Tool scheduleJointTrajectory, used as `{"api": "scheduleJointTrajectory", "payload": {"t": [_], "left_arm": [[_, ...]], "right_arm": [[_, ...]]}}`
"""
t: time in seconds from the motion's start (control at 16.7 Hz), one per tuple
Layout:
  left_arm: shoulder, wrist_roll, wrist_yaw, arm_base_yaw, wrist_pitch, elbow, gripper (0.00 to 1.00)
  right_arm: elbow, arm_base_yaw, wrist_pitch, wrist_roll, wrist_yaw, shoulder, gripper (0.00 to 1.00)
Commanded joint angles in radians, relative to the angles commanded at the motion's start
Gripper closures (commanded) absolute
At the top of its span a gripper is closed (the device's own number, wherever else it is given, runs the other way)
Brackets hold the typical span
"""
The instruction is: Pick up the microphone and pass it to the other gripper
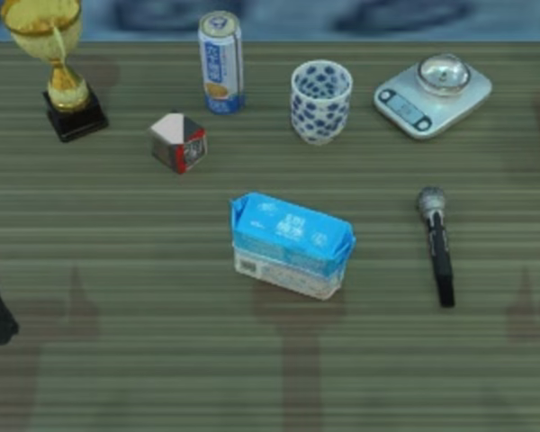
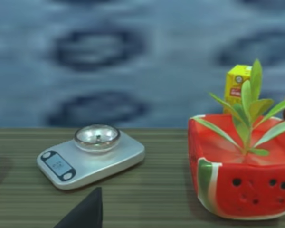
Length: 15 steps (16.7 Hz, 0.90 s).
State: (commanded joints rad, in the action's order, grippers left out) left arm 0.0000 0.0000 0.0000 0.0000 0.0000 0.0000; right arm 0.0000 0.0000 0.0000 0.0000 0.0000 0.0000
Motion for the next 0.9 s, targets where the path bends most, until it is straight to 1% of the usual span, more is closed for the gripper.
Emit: {"api": "scheduleJointTrajectory", "payload": {"t": [0.24, 0.42, 0.6, 0.9], "left_arm": [[0.0, 0.0, 0.0, 0.0, 0.0, 0.0, 0.0], [0.0, 0.0, 0.0, 0.0, 0.0, 0.0, 0.0], [0.0, 0.0, 0.0, 0.0, 0.0, 0.0, 0.0], [0.0, 0.0, 0.0, 0.0, 0.0, 0.0, 0.0]], "right_arm": [[0.028, 0.011, -0.022, 0.009, 0.0, 0.031, 0.0], [0.138, 0.047, -0.107, 0.044, 0.003, 0.157, 0.0], [0.309, 0.097, -0.232, 0.098, 0.014, 0.377, 0.0], [0.674, 0.198, -0.473, 0.211, 0.034, 0.884, 0.0]]}}
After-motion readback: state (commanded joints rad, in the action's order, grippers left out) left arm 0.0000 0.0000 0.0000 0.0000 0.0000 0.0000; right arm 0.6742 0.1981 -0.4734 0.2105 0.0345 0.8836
